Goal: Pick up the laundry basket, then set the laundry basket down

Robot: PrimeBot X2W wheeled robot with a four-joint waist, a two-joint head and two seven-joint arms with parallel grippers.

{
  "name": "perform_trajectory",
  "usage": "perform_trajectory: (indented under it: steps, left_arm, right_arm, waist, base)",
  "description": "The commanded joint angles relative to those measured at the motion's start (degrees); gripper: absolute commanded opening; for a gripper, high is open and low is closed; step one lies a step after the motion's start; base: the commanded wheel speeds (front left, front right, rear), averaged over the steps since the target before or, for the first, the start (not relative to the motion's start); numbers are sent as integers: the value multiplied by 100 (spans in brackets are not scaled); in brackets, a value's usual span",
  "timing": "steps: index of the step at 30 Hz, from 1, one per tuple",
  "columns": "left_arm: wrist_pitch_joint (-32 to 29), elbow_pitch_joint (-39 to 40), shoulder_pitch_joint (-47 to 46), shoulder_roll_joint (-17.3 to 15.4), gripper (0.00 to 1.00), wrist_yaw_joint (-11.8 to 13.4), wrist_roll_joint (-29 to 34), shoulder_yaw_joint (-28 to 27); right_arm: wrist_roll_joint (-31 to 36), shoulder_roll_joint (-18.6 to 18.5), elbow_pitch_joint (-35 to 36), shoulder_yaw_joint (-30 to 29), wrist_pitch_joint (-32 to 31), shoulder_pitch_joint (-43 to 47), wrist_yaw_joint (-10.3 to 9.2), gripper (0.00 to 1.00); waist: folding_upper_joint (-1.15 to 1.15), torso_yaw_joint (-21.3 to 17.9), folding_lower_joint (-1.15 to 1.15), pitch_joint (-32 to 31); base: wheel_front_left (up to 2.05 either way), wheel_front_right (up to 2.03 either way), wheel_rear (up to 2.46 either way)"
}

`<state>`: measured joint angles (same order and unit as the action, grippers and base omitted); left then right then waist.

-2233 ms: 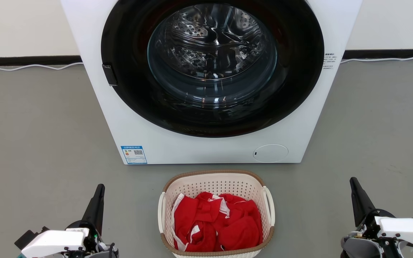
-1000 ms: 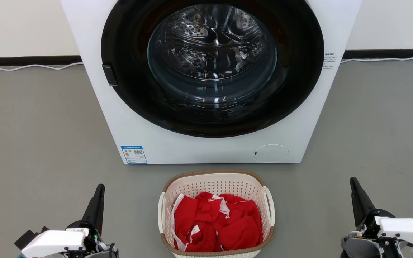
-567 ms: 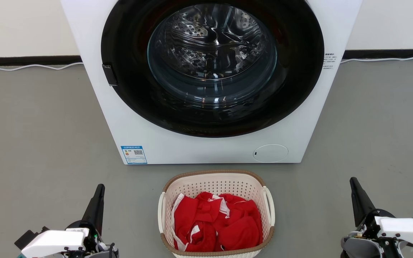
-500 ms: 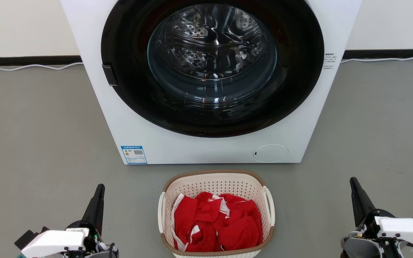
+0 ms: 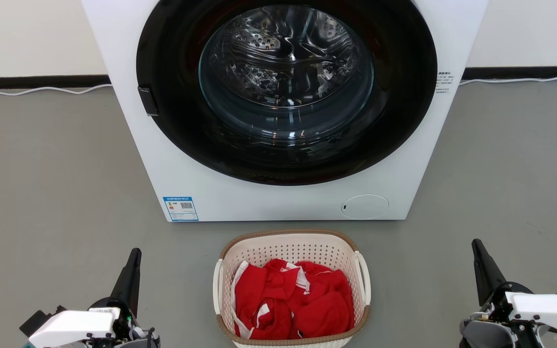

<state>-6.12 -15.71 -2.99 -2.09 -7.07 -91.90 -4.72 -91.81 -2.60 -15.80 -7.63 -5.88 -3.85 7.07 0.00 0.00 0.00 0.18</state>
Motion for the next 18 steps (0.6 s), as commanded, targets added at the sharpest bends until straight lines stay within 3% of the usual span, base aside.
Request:
perform_trajectory:
  steps: [1,18]
  left_arm:
    - [-35,167,-320,-78,0,-42,-29,-178]
    - [-35,167,-320,-78,0,-42,-29,-178]
  right_arm:
    - [-37,-28,178,112,-59,-233,42,0]
    - [-37,-28,178,113,-59,-233,42,0]
  waist:
    - [0,0,0,0]
    - [0,0,0,0]
  base:
    - [0,0,0]
    - [0,0,0]
